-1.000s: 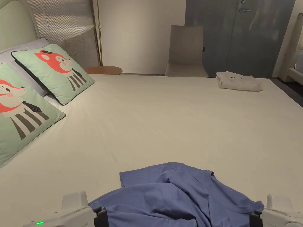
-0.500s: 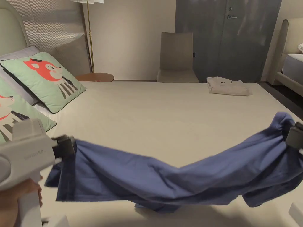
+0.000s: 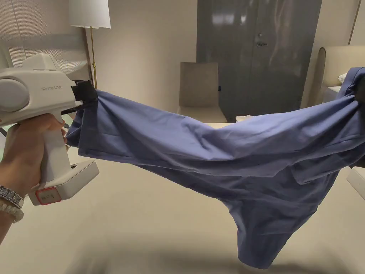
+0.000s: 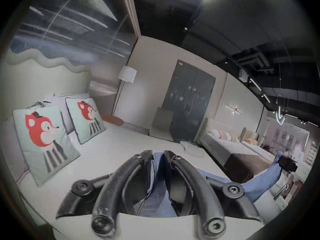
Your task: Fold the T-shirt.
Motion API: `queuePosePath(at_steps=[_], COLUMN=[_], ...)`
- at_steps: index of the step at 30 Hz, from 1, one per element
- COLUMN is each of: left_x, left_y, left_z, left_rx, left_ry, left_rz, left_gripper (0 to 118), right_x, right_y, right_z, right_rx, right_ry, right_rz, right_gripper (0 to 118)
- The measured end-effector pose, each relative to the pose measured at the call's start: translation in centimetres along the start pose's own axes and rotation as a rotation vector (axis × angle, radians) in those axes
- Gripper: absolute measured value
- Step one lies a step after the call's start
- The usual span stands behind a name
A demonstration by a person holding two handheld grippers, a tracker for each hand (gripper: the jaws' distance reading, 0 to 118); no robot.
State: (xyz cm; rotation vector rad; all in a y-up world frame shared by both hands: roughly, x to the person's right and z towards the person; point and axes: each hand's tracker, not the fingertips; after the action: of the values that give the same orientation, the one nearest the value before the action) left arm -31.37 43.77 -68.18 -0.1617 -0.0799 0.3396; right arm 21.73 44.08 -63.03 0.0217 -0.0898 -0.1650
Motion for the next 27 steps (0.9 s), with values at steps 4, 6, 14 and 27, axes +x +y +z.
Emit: queuePosePath(at_steps=[4, 6, 14, 27], left_x=[1.0, 1.1, 0.0, -3.5], left_y=[0.5, 0.4, -3.5, -14.3], left_z=[-3.2, -4.4, -7.2, 0.8], left_rx=[0.051, 0.067, 0.003, -0.253], left_ry=[-0.019, -0.038, -0.044, 0.021], left_rz=[0.001, 0.028, 0.083, 0.077], left_gripper=[12, 12, 12, 12], right_x=[0.2, 0.4, 1.3, 4.0], right_y=[1.1, 1.3, -1.5, -10.5], right_z=[-2.1, -3.0, -3.7, 5.7], right_rx=[0.049, 0.063, 0.038, -0.147], right_ry=[-0.024, -0.031, -0.041, -0.036], right_rz=[0.024, 0.036, 0.050, 0.032], right_gripper=[6, 6, 6, 6])
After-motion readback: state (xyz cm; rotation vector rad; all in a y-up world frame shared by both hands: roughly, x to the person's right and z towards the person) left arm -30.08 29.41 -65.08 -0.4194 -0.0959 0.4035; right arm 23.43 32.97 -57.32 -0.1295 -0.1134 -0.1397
